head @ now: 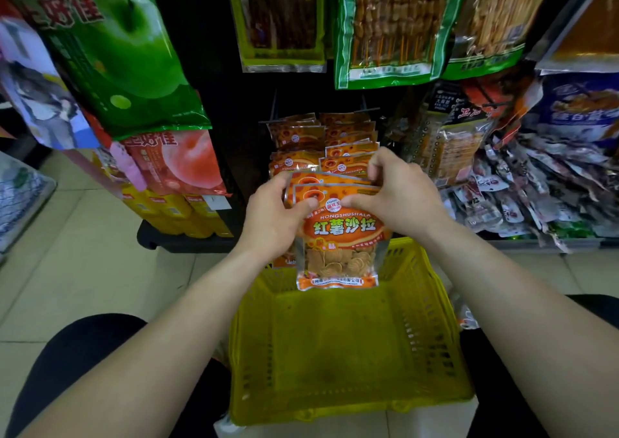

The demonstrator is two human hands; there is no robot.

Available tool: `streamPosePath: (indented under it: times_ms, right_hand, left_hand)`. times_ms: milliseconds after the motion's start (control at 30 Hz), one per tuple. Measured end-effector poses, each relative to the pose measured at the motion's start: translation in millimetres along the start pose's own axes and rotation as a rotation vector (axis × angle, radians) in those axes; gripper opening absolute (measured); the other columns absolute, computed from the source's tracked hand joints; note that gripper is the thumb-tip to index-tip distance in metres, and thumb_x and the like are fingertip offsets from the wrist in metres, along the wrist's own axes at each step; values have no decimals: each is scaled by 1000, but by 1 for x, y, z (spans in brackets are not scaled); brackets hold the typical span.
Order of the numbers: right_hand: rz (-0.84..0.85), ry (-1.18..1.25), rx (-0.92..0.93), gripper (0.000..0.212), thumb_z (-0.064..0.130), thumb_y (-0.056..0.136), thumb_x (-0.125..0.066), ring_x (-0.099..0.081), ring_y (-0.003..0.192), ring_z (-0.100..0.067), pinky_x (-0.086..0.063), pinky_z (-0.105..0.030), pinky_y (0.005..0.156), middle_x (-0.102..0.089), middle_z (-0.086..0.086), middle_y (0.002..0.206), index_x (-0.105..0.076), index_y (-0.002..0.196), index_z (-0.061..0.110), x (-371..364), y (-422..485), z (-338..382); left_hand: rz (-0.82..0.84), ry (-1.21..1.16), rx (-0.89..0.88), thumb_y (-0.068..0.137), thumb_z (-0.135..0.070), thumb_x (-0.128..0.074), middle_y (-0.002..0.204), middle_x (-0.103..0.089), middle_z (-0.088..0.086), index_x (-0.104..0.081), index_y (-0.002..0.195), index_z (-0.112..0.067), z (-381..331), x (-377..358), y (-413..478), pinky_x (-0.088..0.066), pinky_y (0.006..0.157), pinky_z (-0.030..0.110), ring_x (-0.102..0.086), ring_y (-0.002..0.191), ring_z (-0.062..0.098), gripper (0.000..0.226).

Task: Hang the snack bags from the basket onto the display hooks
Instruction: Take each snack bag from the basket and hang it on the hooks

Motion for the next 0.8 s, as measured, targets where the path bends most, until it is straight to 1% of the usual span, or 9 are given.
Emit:
streamPosePath:
  times_ms: [67,133,200,267,333,433,600,700,800]
  right_hand:
    - [26,23,-2,56,66,63,-78,-57,72,-7,-46,-31,57,-61,15,82,-36,83,34,2,1,0]
    - [83,50,2,49,62,68,-78,-62,82,-13,-53,-36,67,-66,12,95,-42,93,41,4,1,1]
    - [146,66,16,38,57,74,-77,-66,88,-15,-57,-40,73,-69,9,101,-51,99,44,6,2,1]
    - [176,64,26,25,53,79,-74,-66,93,-14,-57,-44,77,-70,9,101,-60,96,41,8,3,1]
    - [188,55,21,21,52,81,-72,-66,93,-14,-57,-44,77,-70,10,100,-65,92,36,10,3,-1]
    - [188,26,7,22,54,80,-72,-67,91,-13,-57,-42,76,-70,11,97,-66,88,34,12,3,-2]
    - [162,-28,-6,23,52,76,-77,-64,83,-13,-54,-36,70,-65,15,82,-63,81,34,12,4,-5]
    - [129,-78,19,25,53,76,-77,-58,92,-16,-49,-35,73,-64,10,89,-64,83,33,11,3,-6]
    - [130,-166,131,26,50,77,-76,-49,96,-21,-44,-38,80,-60,5,97,-63,84,29,10,1,0]
  left_hand:
    - [20,-4,-10,90,-25,-73,105,-72,-14,-60,105,-44,0,1,0,-62,81,35,-70,95,2,28]
    - [32,-8,-4,90,-26,-72,104,-73,-13,-61,103,-44,1,1,0,-62,80,35,-71,94,3,25]
    - [27,-6,15,91,-27,-71,103,-74,-10,-63,106,-38,4,1,0,-62,78,35,-72,93,5,21]
    - [23,-15,34,92,-28,-70,102,-74,-9,-64,111,-32,6,2,0,-63,75,35,-73,91,5,20]
    - [23,-11,40,93,-30,-68,103,-75,-9,-65,113,-30,6,3,-1,-63,74,34,-73,90,5,20]
    - [29,0,42,94,-31,-67,104,-75,-9,-65,112,-30,5,2,-1,-63,75,33,-73,91,5,19]
    - [35,-8,70,94,-32,-65,105,-75,-7,-65,115,-26,7,-1,-2,-63,75,33,-73,92,6,22]
    - [32,-19,76,94,-32,-65,106,-74,-6,-65,116,-25,8,-3,-2,-63,75,32,-73,92,6,23]
    - [33,3,75,94,-31,-64,107,-74,-5,-64,117,-23,10,-4,-2,-62,76,31,-72,92,6,24]
Point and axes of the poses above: each hand's wrist, its own y-axis towards the middle knuckle, its own x-axis out of the back of the hand, z = x × y, the point moved 4 cm from there along y, towards the middle knuckle
